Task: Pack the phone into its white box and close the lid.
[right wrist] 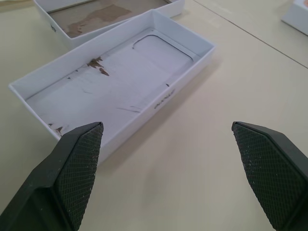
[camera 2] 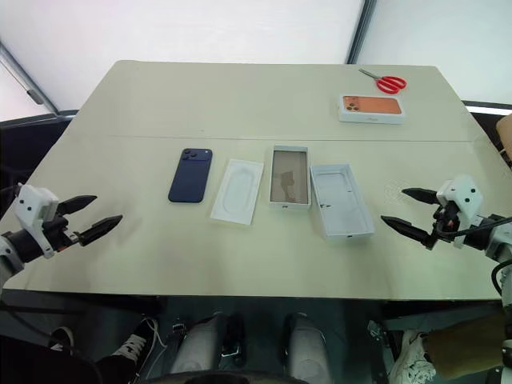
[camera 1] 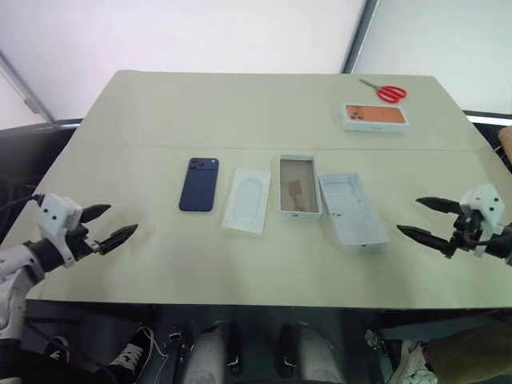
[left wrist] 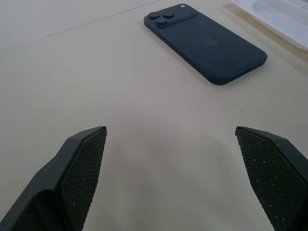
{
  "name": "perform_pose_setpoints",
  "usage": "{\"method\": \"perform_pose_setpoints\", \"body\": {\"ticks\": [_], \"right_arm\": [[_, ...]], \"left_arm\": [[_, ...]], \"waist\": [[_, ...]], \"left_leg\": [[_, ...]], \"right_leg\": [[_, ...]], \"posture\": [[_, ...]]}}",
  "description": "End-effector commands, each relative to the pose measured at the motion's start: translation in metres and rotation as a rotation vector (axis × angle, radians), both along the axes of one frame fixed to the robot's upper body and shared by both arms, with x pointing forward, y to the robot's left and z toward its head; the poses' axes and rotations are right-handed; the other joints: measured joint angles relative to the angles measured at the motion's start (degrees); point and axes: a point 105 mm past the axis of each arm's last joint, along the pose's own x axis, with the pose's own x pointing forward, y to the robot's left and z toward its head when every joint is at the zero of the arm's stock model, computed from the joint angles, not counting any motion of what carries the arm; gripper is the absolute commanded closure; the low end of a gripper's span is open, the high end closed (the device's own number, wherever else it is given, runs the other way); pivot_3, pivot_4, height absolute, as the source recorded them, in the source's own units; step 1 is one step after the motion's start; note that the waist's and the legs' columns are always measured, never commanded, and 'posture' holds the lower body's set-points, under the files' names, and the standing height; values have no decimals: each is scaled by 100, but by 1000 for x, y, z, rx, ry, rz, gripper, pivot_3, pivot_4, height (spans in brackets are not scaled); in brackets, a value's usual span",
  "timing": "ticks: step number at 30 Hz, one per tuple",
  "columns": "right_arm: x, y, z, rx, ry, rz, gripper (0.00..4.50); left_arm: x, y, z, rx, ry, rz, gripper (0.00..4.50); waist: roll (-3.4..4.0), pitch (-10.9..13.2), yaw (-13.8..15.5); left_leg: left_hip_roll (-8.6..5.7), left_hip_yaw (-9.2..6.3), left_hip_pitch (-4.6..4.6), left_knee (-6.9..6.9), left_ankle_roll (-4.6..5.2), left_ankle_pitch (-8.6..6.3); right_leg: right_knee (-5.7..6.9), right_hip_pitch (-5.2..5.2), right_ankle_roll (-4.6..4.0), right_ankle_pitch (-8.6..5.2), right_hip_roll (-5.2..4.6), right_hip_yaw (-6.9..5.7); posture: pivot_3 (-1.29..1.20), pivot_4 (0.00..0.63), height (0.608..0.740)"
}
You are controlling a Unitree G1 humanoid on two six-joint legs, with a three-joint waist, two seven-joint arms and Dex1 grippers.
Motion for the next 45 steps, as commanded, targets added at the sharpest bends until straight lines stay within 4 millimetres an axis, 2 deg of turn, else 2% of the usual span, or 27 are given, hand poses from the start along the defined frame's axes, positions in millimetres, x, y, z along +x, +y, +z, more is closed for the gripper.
{"method": "perform_pose_setpoints", "body": {"ticks": [1,18,25,29,32,34,39,41,43,45], "right_arm": [[2,-5,16,-20,-57,-10,34],[11,9,18,-16,-72,21,34],[16,19,22,-19,-86,49,34],[18,30,25,-21,-97,86,34],[22,52,33,-27,-121,160,34],[23,74,38,-51,-143,238,34],[17,149,44,-28,-182,469,34],[14,170,49,-6,-196,529,34],[13,181,52,12,-205,551,34],[17,183,51,21,-208,540,34]], "left_arm": [[3,4,22,37,-82,8,0],[9,-8,24,22,-69,-33,0],[13,-28,30,-33,-60,-89,0],[17,-39,26,-52,-11,-92,0],[21,-56,25,-110,40,-116,0],[25,-71,27,-129,36,-138,0],[31,-112,24,-283,124,-189,0],[34,-125,21,-315,150,-191,0],[35,-135,18,-336,167,-197,0],[36,-146,12,-388,209,-201,0]], "waist": [[0,0,-2],[3,1,-8],[3,2,-6],[4,2,-1],[4,2,-6],[6,2,-5],[5,2,-1],[3,3,11],[3,3,21],[0,1,24]], "left_leg": [[0,0,0,0,0,0],[-1,1,0,-2,0,0],[-1,1,0,-2,0,1],[-1,1,0,-1,0,2],[-1,2,0,-1,3,3],[-1,2,0,-1,13,9],[1,0,0,0,15,13],[0,0,0,1,16,14],[-2,0,-1,5,16,14],[-3,-1,0,6,17,14]], "right_leg": [[0,0,-1,-1,-1,0],[-1,0,2,1,-1,0],[0,0,11,6,-1,0],[0,2,15,9,2,0],[0,3,16,9,5,0],[1,4,16,9,7,1],[2,6,17,10,14,2],[4,7,18,10,14,2],[5,9,18,10,16,2],[5,11,18,10,18,1]], "posture": [[0,150,738],[0,150,738],[0,150,738],[0,150,738],[0,150,738],[0,150,738],[0,150,738],[0,150,738],[0,150,738],[0,150,738]]}}
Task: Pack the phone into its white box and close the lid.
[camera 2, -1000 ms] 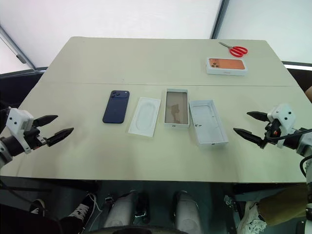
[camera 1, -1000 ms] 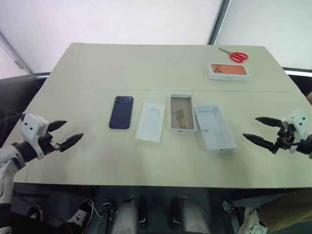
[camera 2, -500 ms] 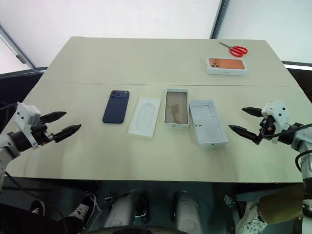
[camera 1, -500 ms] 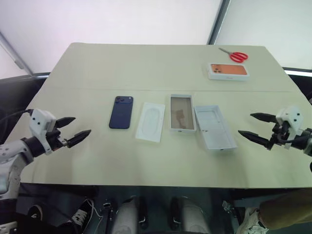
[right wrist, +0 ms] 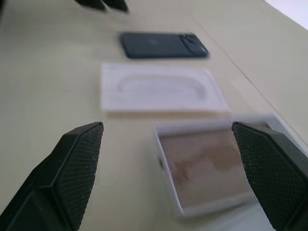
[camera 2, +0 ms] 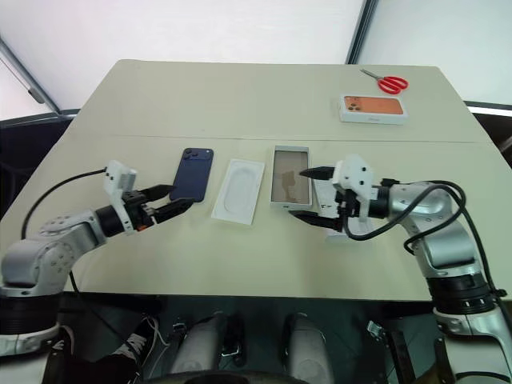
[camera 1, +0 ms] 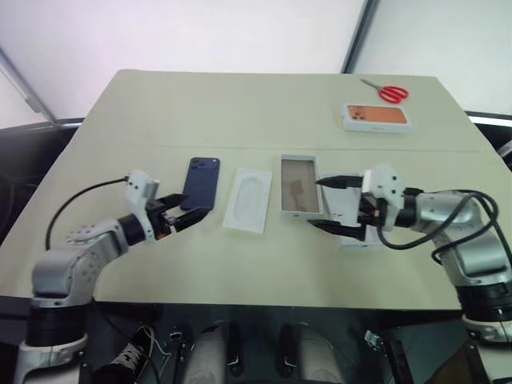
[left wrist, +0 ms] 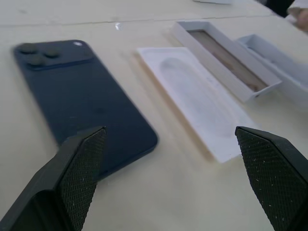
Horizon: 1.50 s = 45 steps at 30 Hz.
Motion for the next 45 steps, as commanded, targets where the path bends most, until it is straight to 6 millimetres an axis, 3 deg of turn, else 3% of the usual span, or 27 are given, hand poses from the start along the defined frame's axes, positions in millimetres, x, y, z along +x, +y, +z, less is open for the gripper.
{"method": "perform_pose_setpoints", "body": {"ticks": [1,9,19,30,33,36,41,45], "right_arm": [[4,2,12,21,-42,-11,34],[5,8,7,31,-39,-10,34],[8,2,9,29,-55,-50,34],[10,9,12,49,-79,-52,34],[10,8,12,45,-84,-55,34],[10,7,12,45,-85,-59,0],[9,8,12,46,-86,-57,0],[10,10,12,49,-88,-53,0]], "left_arm": [[0,-16,4,-59,23,-16,0],[-6,-46,-11,-234,223,-71,0],[10,-52,-17,-256,254,-24,0],[18,-79,-24,-423,384,-28,0],[16,-77,-26,-447,401,-22,0],[15,-72,-29,-454,416,-6,818],[13,-68,-33,-434,418,9,3332],[12,-63,-37,-421,426,24,3332]], "waist": [[-1,-1,8],[-4,0,2],[-5,0,-3],[-6,-1,9],[-7,-1,15],[-7,-1,5],[-7,-1,-3],[-7,-1,-6]], "left_leg": [[0,0,1,0,0,0],[-1,-1,1,1,1,0],[-3,-1,2,2,1,1],[-4,-2,3,4,1,1],[-4,-2,4,4,1,2],[-5,-2,4,4,1,1],[-4,-2,4,4,1,1],[-4,-3,4,4,1,1]], "right_leg": [[0,1,0,0,1,-1],[1,2,0,0,4,-1],[3,3,0,0,6,-2],[4,5,1,0,6,-2],[5,6,1,0,6,-3],[5,6,1,0,6,-2],[5,6,0,0,7,-3],[5,6,0,0,6,-3]], "posture": [[0,150,738],[0,150,738],[0,150,738],[0,150,738],[0,150,738],[0,150,738],[0,150,738],[0,150,738]]}}
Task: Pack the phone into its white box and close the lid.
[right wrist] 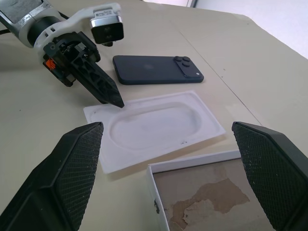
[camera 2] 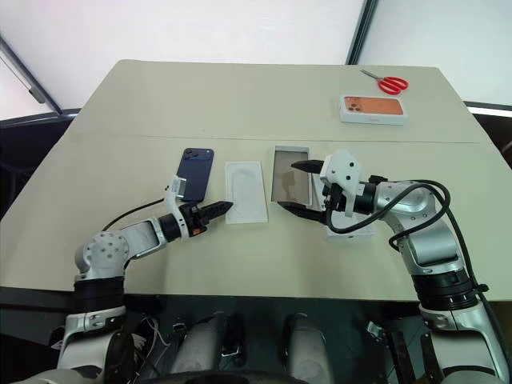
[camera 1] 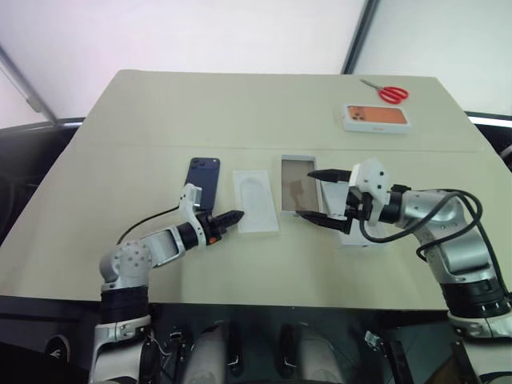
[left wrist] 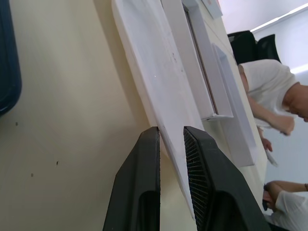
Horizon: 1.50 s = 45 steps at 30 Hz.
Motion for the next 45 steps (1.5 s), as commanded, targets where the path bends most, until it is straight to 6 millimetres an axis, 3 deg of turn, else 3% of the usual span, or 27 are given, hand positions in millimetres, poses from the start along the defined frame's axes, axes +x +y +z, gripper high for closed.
{"method": "perform_pose_setpoints", "body": {"ticks": [1,7,11,15,19,23,35,38,45], "right_arm": [[-1,2,13,10,-61,10,0],[1,2,16,8,-69,11,0],[1,3,16,7,-72,13,0],[1,2,12,-7,-67,11,0],[2,-1,-4,-61,-30,6,0],[8,-1,-20,-106,23,-8,0],[29,11,-46,-178,156,-11,0],[31,9,-55,-220,218,5,818],[36,11,-60,-247,230,39,4426]], "left_arm": [[-1,4,4,-9,-18,8,3332],[-4,1,0,-26,4,-1,3332],[-4,0,0,-33,7,2,4439],[-2,1,1,-47,11,15,4439],[4,13,0,55,-41,45,4439],[13,28,13,-13,-62,92,4439],[23,41,44,-87,-142,153,4439],[26,44,50,-87,-161,168,4500],[27,46,60,-74,-199,202,4500]], "waist": [[0,0,0],[0,0,-1],[2,-2,11],[2,-2,3],[1,-3,-10],[1,-3,-19],[-5,-1,-17],[-6,-1,-22],[-6,-1,-24]], "left_leg": [[0,0,0,0,0,0],[0,0,0,0,0,0],[0,-1,2,0,0,0],[1,-1,10,0,0,0],[1,0,11,-1,0,0],[4,-1,11,-2,-1,0],[2,1,9,-2,-3,1],[2,2,10,-2,-3,2],[1,2,10,-2,-4,2]], "right_leg": [[0,0,0,0,0,0],[0,0,0,0,-1,0],[0,2,0,0,-3,0],[0,9,-1,0,-4,1],[0,9,-1,0,-2,1],[0,8,-1,0,-2,2],[0,8,-1,0,-1,1],[0,8,0,0,0,1],[0,8,0,0,0,0]], "posture": [[0,150,738],[0,150,738],[0,150,738],[0,150,738],[0,150,738],[0,150,738],[0,150,738],[0,150,738],[0,150,738]]}}
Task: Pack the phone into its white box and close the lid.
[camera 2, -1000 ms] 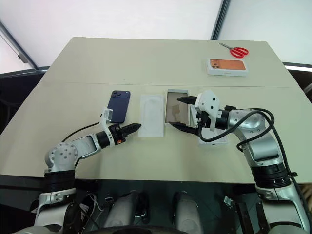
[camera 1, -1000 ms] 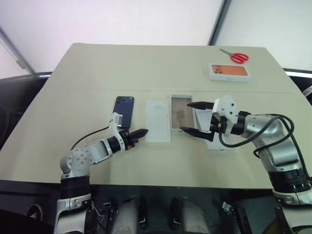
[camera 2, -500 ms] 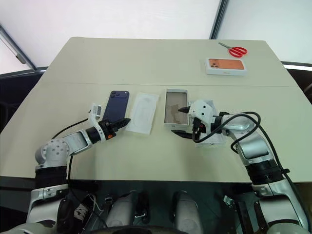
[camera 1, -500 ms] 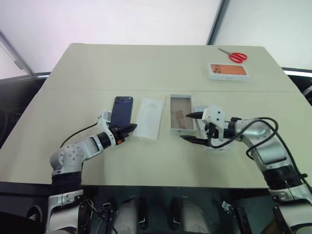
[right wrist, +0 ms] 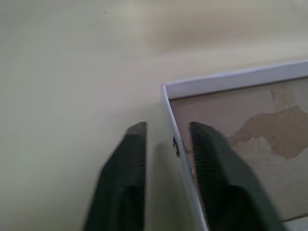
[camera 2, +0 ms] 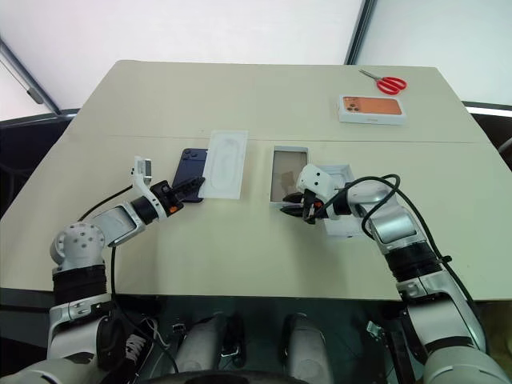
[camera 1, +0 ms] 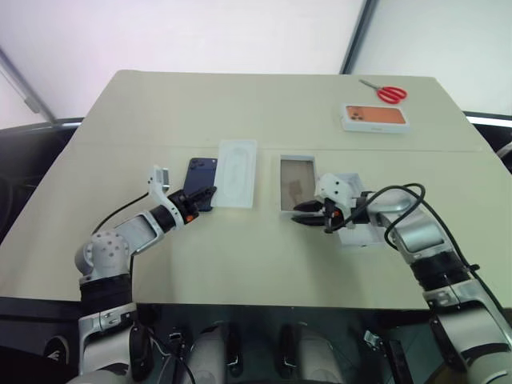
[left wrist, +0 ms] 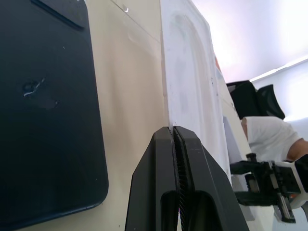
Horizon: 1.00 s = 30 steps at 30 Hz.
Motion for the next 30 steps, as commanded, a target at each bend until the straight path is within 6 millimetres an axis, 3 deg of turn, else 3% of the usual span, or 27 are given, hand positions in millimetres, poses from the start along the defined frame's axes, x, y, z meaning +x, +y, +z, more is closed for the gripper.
{"method": "perform_pose_setpoints", "body": {"ticks": [1,4,8,12,19,22,24,27,30], "right_arm": [[0,9,6,-4,-34,58,4471],[-4,17,1,-23,-44,93,4471],[-16,43,17,58,-57,169,4471],[-34,62,16,75,-73,250,4471],[-41,71,9,95,-54,249,4471],[-32,67,7,65,-104,206,3093],[-27,63,16,81,-157,175,2171],[-33,43,29,105,-110,162,545],[-38,16,39,123,-60,122,545]], "left_arm": [[2,1,27,-8,-99,27,4500],[3,-2,36,10,-127,31,4500],[6,-3,47,-30,-139,44,4500],[8,-7,56,-45,-154,35,4500],[5,-19,52,-62,-129,6,4500],[2,-24,49,-67,-119,-9,4500],[0,-24,46,-58,-111,-7,4500],[-6,-26,38,-31,-88,-11,4500],[-13,-29,32,-31,-61,-16,4500]], "waist": [[0,0,-3],[0,0,-1],[0,0,-7],[0,0,-7],[-3,0,1],[-3,0,-2],[-3,1,-2],[-3,1,16],[-5,2,31]], "left_leg": [[0,0,0,0,0,0],[1,0,0,0,0,0],[2,-1,0,0,-2,1],[3,-1,0,-1,-4,2],[-4,-2,0,0,-4,2],[-2,-2,0,0,-4,2],[-2,-1,0,-1,-4,2],[-3,-2,0,-1,-4,2],[-6,-3,-1,0,-3,2]], "right_leg": [[0,0,0,0,0,1],[0,0,0,0,0,1],[0,0,0,0,-1,1],[0,0,0,0,0,1],[0,2,0,0,0,0],[1,1,0,0,1,0],[1,1,0,0,2,1],[1,1,0,0,2,0],[-3,2,0,0,-2,1]], "posture": [[0,150,738],[0,150,738],[0,150,738],[0,150,738],[0,150,738],[0,150,738],[0,150,738],[0,150,738],[0,150,738]]}}
